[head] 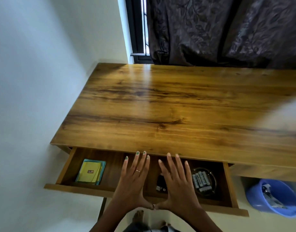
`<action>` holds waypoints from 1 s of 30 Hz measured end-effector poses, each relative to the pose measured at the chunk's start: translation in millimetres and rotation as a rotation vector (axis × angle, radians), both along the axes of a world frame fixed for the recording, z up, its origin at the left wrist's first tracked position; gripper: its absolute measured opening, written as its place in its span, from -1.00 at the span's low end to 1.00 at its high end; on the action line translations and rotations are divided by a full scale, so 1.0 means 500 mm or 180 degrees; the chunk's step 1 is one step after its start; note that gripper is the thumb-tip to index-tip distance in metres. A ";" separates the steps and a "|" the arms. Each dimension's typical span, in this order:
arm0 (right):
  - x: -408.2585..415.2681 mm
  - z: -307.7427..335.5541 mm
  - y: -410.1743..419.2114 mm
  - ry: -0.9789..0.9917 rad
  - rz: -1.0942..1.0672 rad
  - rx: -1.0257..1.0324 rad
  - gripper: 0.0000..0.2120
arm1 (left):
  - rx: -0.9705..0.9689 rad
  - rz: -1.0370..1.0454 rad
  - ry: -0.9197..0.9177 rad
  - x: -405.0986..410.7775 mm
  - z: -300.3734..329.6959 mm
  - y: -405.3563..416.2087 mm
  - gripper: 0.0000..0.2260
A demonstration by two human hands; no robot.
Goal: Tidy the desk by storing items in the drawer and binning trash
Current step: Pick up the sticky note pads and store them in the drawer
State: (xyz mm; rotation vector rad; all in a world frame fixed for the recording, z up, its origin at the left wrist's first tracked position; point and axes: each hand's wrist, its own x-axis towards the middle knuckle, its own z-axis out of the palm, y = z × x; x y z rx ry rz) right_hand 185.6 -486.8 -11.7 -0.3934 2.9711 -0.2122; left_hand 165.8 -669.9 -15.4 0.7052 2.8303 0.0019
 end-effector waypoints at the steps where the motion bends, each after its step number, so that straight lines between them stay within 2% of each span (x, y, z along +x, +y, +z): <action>1: -0.013 -0.001 0.002 0.0011 -0.0048 0.0020 0.27 | 0.0000 -0.0008 0.0079 -0.013 -0.001 0.001 0.20; 4: -0.050 -0.006 0.005 0.0005 -0.0153 0.0119 0.25 | -0.0042 -0.0029 0.0247 -0.053 -0.009 0.003 0.19; 8: -0.090 -0.019 0.008 0.0135 -0.0249 0.0029 0.05 | 0.0096 -0.0095 0.0488 -0.107 -0.026 0.008 0.02; 13: -0.118 -0.057 0.005 0.0992 -0.0219 -0.0085 -0.24 | 0.0620 -0.0265 0.0769 -0.150 -0.059 0.015 -0.28; 19: -0.128 -0.107 0.009 0.1878 -0.0030 -0.0068 -0.57 | 0.1189 -0.0220 0.1188 -0.161 -0.091 0.023 -0.47; 20: -0.130 -0.113 0.009 0.1933 -0.0033 -0.0081 -0.58 | 0.1289 -0.0206 0.1247 -0.163 -0.095 0.024 -0.48; 24: -0.135 -0.113 0.005 0.1837 -0.0100 -0.0101 -0.42 | 0.1507 -0.0228 0.1432 -0.167 -0.105 0.029 -0.54; 30: -0.134 -0.107 0.000 0.1886 -0.0177 -0.0196 -0.46 | 0.1645 -0.0149 0.1331 -0.159 -0.105 0.033 -0.56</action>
